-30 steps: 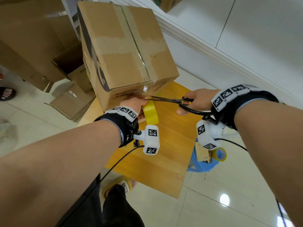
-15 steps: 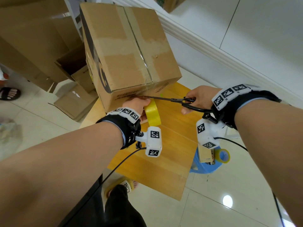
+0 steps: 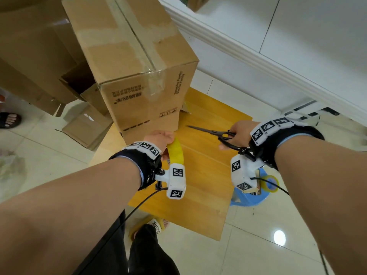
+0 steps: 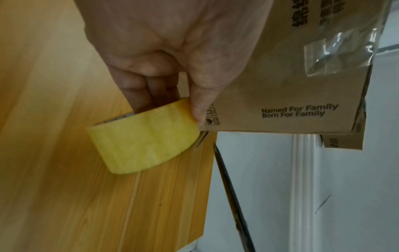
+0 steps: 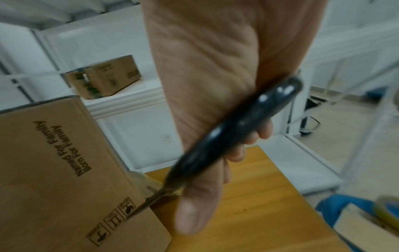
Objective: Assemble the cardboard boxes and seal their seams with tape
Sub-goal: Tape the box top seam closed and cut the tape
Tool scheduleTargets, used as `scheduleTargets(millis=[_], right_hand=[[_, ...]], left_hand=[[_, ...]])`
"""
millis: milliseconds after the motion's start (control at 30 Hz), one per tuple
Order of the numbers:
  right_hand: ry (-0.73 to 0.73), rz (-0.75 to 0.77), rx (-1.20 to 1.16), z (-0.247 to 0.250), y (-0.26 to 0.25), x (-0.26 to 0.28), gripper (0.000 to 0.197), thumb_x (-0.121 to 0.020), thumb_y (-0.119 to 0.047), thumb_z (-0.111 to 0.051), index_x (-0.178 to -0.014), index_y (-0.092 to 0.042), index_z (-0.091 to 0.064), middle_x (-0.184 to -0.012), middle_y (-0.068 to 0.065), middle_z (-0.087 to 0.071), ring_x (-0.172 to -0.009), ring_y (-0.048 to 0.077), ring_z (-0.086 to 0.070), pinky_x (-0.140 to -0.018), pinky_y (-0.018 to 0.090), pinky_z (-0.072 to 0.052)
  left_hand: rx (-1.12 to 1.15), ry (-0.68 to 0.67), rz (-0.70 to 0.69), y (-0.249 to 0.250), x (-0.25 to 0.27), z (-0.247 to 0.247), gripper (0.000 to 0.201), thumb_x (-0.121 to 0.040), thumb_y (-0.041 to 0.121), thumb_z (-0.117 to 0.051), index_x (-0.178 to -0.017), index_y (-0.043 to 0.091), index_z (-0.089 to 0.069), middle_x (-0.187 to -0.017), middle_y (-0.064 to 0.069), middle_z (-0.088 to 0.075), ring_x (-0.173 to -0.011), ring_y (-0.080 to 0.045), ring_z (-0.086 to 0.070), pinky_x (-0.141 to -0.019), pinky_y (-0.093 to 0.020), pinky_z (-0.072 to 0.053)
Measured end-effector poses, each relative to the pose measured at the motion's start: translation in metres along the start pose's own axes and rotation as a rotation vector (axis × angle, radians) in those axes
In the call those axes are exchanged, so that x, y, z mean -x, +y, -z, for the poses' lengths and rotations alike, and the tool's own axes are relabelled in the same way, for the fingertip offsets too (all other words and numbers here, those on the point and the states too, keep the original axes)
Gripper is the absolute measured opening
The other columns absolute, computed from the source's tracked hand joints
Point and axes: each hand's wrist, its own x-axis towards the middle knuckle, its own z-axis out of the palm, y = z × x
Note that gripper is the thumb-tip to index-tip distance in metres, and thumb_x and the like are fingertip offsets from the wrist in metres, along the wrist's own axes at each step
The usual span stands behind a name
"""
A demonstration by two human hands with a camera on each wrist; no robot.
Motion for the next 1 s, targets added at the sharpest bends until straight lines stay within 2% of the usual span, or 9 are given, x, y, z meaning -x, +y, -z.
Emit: scheduleTargets(millis=[133,233,400,533,633,700,767,867,1000], right_hand=[[0.023,-0.129,-0.179,-0.024,0.003,-0.008,0.042,-0.091,-0.044,-0.068,-0.072,-0.011,-0.049,-0.064,0.001,-0.044,-0.053,0.014,-0.039,-0.046,0.022,-0.030],[-0.019,-0.173,-0.296,-0.046,0.009,-0.016,0.032,-0.093,-0.032,-0.067,-0.077,-0.009,-0.052,-0.068,0.002,-0.049,-0.056,0.015,-0.044,-0.050,0.022,-0.034],[-0.006,-0.267,-0.368,-0.092,0.013,-0.041,0.028,-0.096,-0.022,-0.064,-0.076,-0.009,-0.048,-0.069,0.003,-0.045,-0.058,0.016,-0.044,-0.050,0.024,-0.034],[-0.116,-0.316,-0.469,-0.123,0.021,-0.057,0.041,-0.093,-0.036,-0.066,-0.070,-0.012,-0.043,-0.067,0.002,-0.047,-0.056,0.013,-0.044,-0.048,0.023,-0.035],[-0.124,-0.332,-0.591,-0.150,0.026,-0.074,0.033,-0.095,-0.032,-0.064,-0.077,-0.008,-0.048,-0.074,0.001,-0.048,-0.067,0.017,-0.051,-0.052,0.025,-0.038],[-0.111,-0.346,-0.660,-0.169,0.024,-0.087,0.026,-0.099,-0.023,-0.057,-0.080,-0.006,-0.051,-0.076,0.001,-0.049,-0.070,0.018,-0.051,-0.054,0.025,-0.038],[-0.103,-0.379,-0.760,-0.181,0.024,-0.091,0.030,-0.098,-0.018,-0.054,-0.070,-0.010,-0.046,-0.071,0.002,-0.046,-0.060,0.015,-0.045,-0.051,0.024,-0.035],[-0.080,-0.373,-0.882,-0.199,0.026,-0.096,0.038,-0.095,-0.013,-0.057,-0.069,-0.023,-0.032,-0.073,-0.003,-0.035,-0.061,0.010,-0.033,-0.056,0.020,-0.032],[-0.061,-0.477,-0.975,-0.227,0.027,-0.115,0.037,-0.100,-0.007,-0.047,-0.067,-0.017,-0.036,-0.070,0.001,-0.036,-0.059,0.014,-0.034,-0.066,0.024,-0.037]], left_hand=[[-0.107,-0.013,-0.034,0.005,0.003,-0.014,0.006,-0.091,0.016,-0.064,-0.087,0.020,-0.061,-0.113,-0.020,-0.066,-0.103,-0.041,-0.064,-0.090,-0.056,-0.051],[-0.212,-0.043,-0.090,0.006,-0.004,-0.027,0.007,-0.089,0.014,-0.067,-0.089,0.021,-0.064,-0.099,-0.022,-0.069,-0.087,-0.040,-0.064,-0.087,-0.059,-0.051],[-0.514,-0.101,-0.173,0.013,-0.038,-0.055,0.023,-0.091,0.002,-0.058,-0.101,0.022,-0.062,-0.065,-0.007,-0.055,-0.049,-0.025,-0.048,-0.061,-0.042,-0.051],[-0.781,-0.114,-0.238,0.012,-0.064,-0.085,0.024,-0.089,0.009,-0.064,-0.108,0.024,-0.061,-0.076,0.000,-0.057,-0.069,-0.022,-0.061,-0.070,-0.040,-0.060],[-0.967,-0.151,-0.307,0.007,-0.087,-0.110,0.031,-0.088,0.007,-0.064,-0.114,0.024,-0.059,-0.083,0.004,-0.057,-0.063,-0.011,-0.056,-0.048,-0.019,-0.048],[-1.034,-0.205,-0.306,0.003,-0.101,-0.126,0.039,-0.089,0.002,-0.061,-0.123,0.020,-0.056,-0.109,-0.004,-0.061,-0.085,-0.019,-0.062,-0.062,-0.021,-0.046],[-1.102,-0.262,-0.297,-0.003,-0.111,-0.141,0.044,-0.091,-0.001,-0.056,-0.131,0.017,-0.053,-0.129,-0.012,-0.054,-0.106,-0.028,-0.058,-0.073,-0.023,-0.044],[-1.205,-0.297,-0.371,-0.019,-0.117,-0.156,0.051,-0.087,0.000,-0.061,-0.131,0.021,-0.050,-0.111,-0.010,-0.058,-0.097,-0.028,-0.060,-0.068,-0.025,-0.048],[-1.336,-0.296,-0.444,-0.041,-0.122,-0.175,0.068,-0.082,0.004,-0.065,-0.139,0.026,-0.037,-0.107,-0.013,-0.061,-0.089,-0.029,-0.063,-0.076,-0.041,-0.057]])
